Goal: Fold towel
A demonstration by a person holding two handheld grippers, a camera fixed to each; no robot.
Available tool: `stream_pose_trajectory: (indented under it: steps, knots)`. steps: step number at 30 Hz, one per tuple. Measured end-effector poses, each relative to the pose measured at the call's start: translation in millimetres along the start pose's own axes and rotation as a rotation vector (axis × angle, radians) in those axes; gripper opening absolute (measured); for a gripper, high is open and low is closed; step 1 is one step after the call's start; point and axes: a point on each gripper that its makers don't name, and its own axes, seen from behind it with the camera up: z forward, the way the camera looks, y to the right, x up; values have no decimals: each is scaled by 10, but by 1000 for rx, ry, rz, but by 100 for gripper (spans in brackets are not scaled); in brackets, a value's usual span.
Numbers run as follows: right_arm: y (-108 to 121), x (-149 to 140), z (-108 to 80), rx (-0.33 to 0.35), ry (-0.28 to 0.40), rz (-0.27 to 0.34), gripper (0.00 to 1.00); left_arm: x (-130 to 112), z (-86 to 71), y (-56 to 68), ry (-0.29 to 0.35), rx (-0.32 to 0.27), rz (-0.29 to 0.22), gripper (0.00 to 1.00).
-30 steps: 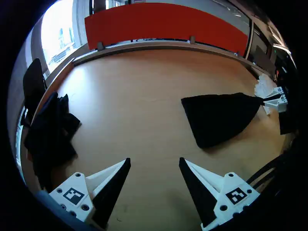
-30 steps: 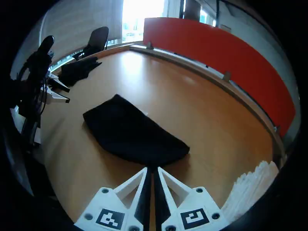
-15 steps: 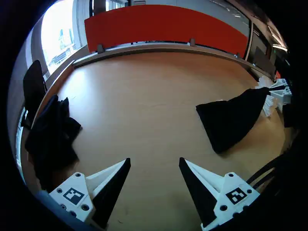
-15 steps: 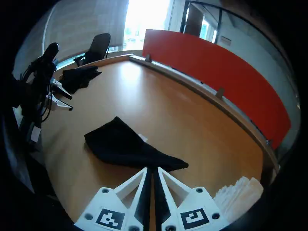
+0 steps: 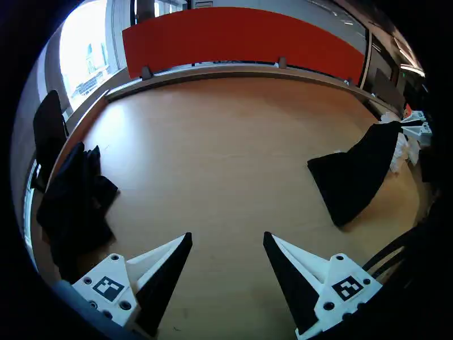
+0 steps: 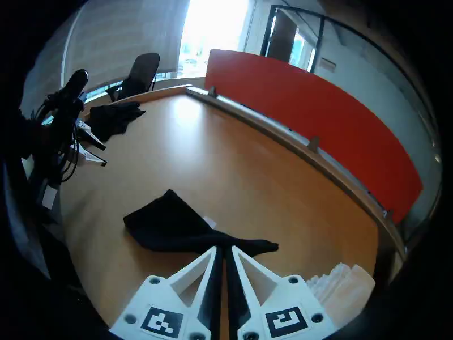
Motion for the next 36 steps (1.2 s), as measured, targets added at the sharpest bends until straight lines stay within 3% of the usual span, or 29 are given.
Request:
stream_pose_trajectory:
  steps: [14,36]
  knots:
    - [-149,113,78,44,20,-21,4,29,-4,22,3,-1,-6,93]
    - [-899,266,436,191,28,-70,5,11,-97,-107,17,18,-31,93]
